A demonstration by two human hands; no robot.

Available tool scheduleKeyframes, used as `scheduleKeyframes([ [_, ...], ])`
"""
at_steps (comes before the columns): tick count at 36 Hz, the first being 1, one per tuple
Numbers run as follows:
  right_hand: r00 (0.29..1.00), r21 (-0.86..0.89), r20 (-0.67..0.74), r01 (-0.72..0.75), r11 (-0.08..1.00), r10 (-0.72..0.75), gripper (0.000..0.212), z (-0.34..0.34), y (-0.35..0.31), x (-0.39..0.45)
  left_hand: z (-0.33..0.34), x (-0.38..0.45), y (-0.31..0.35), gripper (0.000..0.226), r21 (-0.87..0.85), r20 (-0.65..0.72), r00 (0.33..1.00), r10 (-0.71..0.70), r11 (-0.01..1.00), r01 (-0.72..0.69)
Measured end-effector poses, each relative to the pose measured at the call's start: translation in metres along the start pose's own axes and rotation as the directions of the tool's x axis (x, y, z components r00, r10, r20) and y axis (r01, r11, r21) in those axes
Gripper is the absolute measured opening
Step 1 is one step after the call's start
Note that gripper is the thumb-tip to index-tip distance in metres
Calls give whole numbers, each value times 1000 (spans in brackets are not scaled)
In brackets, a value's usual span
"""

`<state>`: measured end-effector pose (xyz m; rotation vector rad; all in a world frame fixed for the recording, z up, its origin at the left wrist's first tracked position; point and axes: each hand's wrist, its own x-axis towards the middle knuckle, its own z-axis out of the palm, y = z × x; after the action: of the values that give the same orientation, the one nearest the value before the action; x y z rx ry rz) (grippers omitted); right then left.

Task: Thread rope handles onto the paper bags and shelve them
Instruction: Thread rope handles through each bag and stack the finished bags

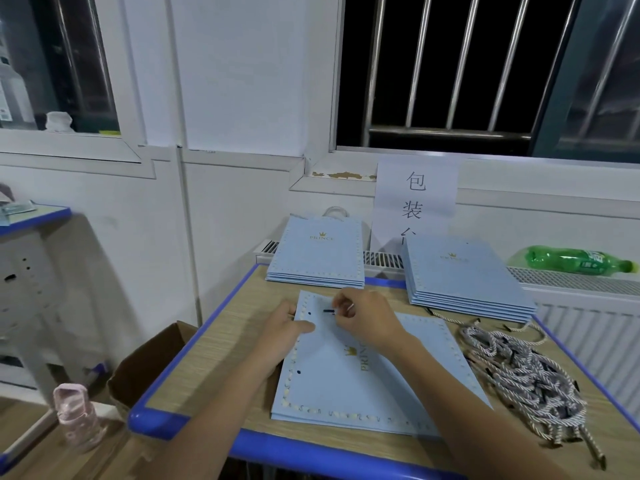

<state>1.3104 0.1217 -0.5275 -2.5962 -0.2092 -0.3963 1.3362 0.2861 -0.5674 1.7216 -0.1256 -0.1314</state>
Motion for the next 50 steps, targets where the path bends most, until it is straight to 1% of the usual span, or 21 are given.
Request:
scheduleKeyframes([
  [3, 998, 59, -8, 57, 997, -56, 24, 5, -6, 4, 1, -1, 1, 14, 7, -3, 1000, 12, 1000, -12],
  [7, 994, 83, -14, 106, 991, -105, 22, 10, -10, 9, 1, -2, 2, 16, 10, -5, 1000, 15, 1000, -15],
  [9, 992, 63, -14, 129, 990, -128, 21, 13, -10, 11, 1, -3, 3, 17, -5, 3, 1000, 16, 1000, -16],
  [12, 987, 11, 18, 158, 987, -158, 22, 17, -10, 15, 0, -3, 3, 28, 4, 14, 1000, 22, 1000, -22],
  [15, 980, -43, 37, 196, 980, -194, 24, 16, -11, 17, -1, -3, 3, 20, 4, 18, 999, 29, 1000, -29],
  [17, 975, -66, 47, 218, 974, -215, 25, 16, -11, 19, -1, -2, 2, 20, -4, 19, 999, 36, 999, -36],
  [23, 974, -107, 61, 226, 968, -220, 23, 24, -13, 20, 0, -7, 4, 40, 3, 6, 999, 54, 999, -54],
  [24, 976, -91, 45, 215, 972, -211, 22, 25, -13, 19, 0, -8, 4, 38, -3, -4, 999, 54, 999, -54],
  [25, 981, -54, 17, 192, 980, -191, 20, 27, -12, 18, 0, -7, 4, 30, -7, -18, 999, 49, 999, -50],
  [26, 988, 9, -19, 152, 988, -151, 18, 28, -11, 17, -1, -8, 5, 19, -15, -35, 999, 34, 999, -34],
  [27, 993, 92, -60, 103, 990, -98, 15, 29, -9, 16, -1, -7, 6, 15, -27, -48, 999, 11, 1000, -13],
  [29, 993, 270, -113, 21, 963, 10, 9, 29, -6, 14, -1, -4, 6, 23, -41, -41, 999, -31, 999, 29],
  [30, 992, 338, -119, -4, 941, 47, 10, 28, -5, 13, -1, -4, 8, 28, -40, -16, 999, -30, 999, 29],
  [32, 991, 423, -108, -26, 906, 79, 14, 27, -4, 11, -4, -3, 11, 30, -30, 40, 999, 31, 999, -30],
  [34, 990, 479, -111, -26, 877, 90, 14, 28, -2, 10, -8, 0, 13, 24, -3, 98, 989, 115, 993, -115],
  [37, 987, 511, -122, -28, 859, 105, 12, 33, 3, 10, -12, 7, 10, 17, 114, 141, 970, 198, 970, -215],
  [39, 986, 535, -124, -31, 844, 114, 9, 38, 6, 9, -10, 10, 7, 18, 124, 136, 963, 231, 961, -247],
  [42, 985, 571, -132, -19, 821, 115, 11, 40, 7, 8, -6, 9, 6, 23, 126, 115, 944, 309, 938, -322],
  [45, 986, 559, -144, 10, 829, 85, 13, 39, 7, 8, -6, 8, 5, 24, 153, 104, 936, 337, 924, -350],
  [50, 982, 547, -171, 23, 837, 85, 9, 41, 7, 5, -7, 8, 3, 13, 300, 112, 930, 349, 881, -367],
])
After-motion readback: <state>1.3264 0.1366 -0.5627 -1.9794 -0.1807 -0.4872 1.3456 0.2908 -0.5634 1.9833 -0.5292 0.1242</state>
